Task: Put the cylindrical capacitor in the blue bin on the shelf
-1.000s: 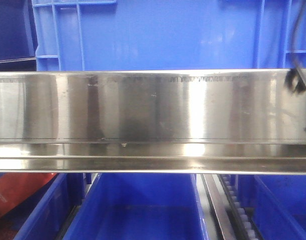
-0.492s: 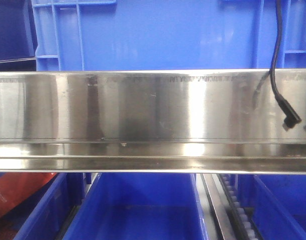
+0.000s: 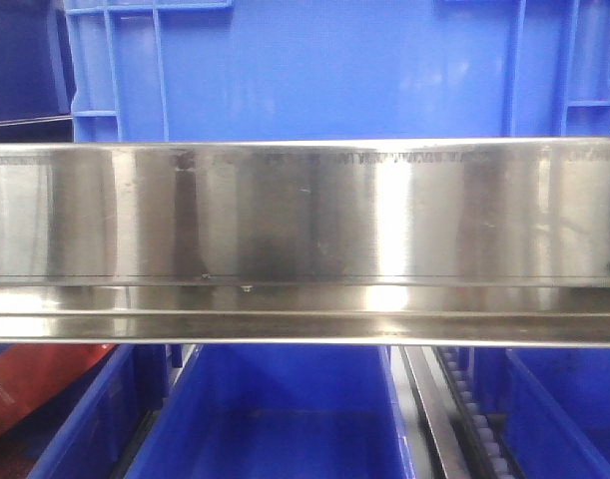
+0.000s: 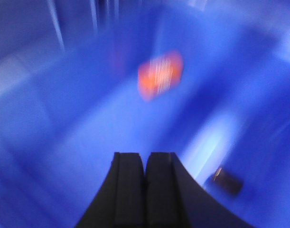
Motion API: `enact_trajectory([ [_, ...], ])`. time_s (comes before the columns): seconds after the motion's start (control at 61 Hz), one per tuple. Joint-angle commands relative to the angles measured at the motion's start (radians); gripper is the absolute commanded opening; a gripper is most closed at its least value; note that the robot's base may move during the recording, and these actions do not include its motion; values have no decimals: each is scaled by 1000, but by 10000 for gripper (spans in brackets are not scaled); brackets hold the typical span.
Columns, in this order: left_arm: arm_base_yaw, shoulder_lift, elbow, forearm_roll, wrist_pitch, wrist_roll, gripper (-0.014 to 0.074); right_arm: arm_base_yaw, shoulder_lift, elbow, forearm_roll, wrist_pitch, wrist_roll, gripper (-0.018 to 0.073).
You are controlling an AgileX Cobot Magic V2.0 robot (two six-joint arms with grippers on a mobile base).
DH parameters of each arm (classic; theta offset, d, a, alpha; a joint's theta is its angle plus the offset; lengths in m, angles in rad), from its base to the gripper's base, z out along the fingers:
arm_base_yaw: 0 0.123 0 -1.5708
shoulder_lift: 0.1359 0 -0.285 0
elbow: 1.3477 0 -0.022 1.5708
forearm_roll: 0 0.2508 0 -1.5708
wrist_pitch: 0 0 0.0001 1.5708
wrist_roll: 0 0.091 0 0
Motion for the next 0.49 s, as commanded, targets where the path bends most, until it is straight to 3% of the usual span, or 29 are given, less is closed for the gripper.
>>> enact_trajectory([
  [0.0,1,-5,1,-10,-19,-12,-111,-1,-115,98,-43,-62,3,-142],
  [0.18,1,-5,1,-8,-20,-12,-111,-1,-343,391,-83,-180,3,-142],
  [0.475,1,-5,1,-8,-52,-12,-111,-1,-736,875,-88,-496,3,-142],
])
